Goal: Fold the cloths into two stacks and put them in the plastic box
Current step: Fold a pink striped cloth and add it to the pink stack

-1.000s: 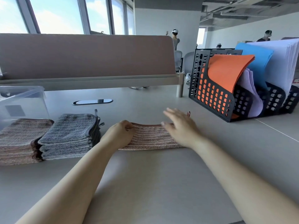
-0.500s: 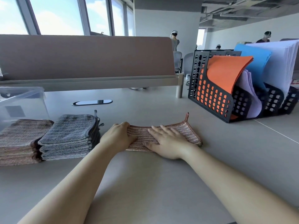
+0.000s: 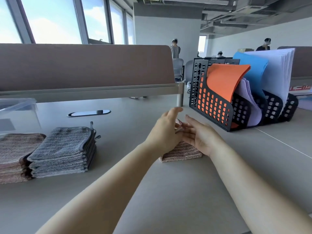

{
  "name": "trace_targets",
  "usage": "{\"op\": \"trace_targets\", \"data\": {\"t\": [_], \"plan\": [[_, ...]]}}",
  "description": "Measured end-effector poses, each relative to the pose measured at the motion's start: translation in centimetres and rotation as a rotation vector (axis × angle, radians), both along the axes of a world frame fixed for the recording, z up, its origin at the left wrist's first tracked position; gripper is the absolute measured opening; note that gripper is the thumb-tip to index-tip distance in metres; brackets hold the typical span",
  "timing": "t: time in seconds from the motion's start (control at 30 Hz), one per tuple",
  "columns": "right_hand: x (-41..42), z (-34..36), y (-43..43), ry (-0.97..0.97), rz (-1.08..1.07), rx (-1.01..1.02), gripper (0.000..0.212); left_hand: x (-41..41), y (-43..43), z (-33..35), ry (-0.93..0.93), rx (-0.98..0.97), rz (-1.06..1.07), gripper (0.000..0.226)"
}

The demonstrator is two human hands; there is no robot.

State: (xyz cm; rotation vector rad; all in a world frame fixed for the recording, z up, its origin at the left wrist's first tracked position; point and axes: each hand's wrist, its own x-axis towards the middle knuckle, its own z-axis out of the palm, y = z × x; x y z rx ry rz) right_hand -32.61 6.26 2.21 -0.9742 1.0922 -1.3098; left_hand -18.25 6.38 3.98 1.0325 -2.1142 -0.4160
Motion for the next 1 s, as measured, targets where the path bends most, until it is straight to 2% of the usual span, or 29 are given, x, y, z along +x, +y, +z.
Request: {"op": "trace_targets", "data": {"t": [0.1, 0.2, 0.3, 0.4, 0.53, 0.63, 0.77, 0.93, 1.0], "plan": [[-0.7, -0.2, -0.4, 0.074, -0.054, -0.012, 0.016, -0.3, 0.0, -1.2, -0.093, -0.061, -0.094, 0.071], [-1.7, -0.4, -0.7, 0.256, -0.171, 0.025, 0.006, 1.1, 0.0, -2.4, -0.310, -0.182, -0.018, 0.080], [-2.8, -0.4, -0.9, 0.397, -0.228, 0.055, 0.011, 2.8, 0.0, -4.0, -0.490, -0.123, 0.073, 0.080], [-3.0, -0.7, -0.8, 0.466, -0.188, 0.086, 0.010, 3.6, -0.2, -5.1, -0.594, -0.046, 0.072, 0.072], [-2.8, -1.2, -0.6, 0.710, -0.226, 0.057, 0.012, 3.8, -0.4, -5.5, -0.647, 0.006, 0.038, 0.064], [-2.9, -1.4, -0.7, 0.739, -0.220, 0.067, 0.014, 3.8, -0.3, -5.6, -0.672, 0.041, 0.011, 0.062], [-2.7, -1.6, -0.7, 0.871, -0.177, 0.087, 0.019, 4.0, -0.3, -5.5, -0.667, 0.080, -0.015, 0.059], [-2.3, -2.2, -1.2, 0.899, -0.222, 0.029, 0.052, 3.9, -0.3, -5.6, -0.679, 0.143, -0.025, 0.056], [-2.0, -2.5, -1.3, 0.962, -0.238, -0.001, 0.044, 3.8, -0.3, -5.6, -0.676, 0.165, -0.018, 0.054]]}}
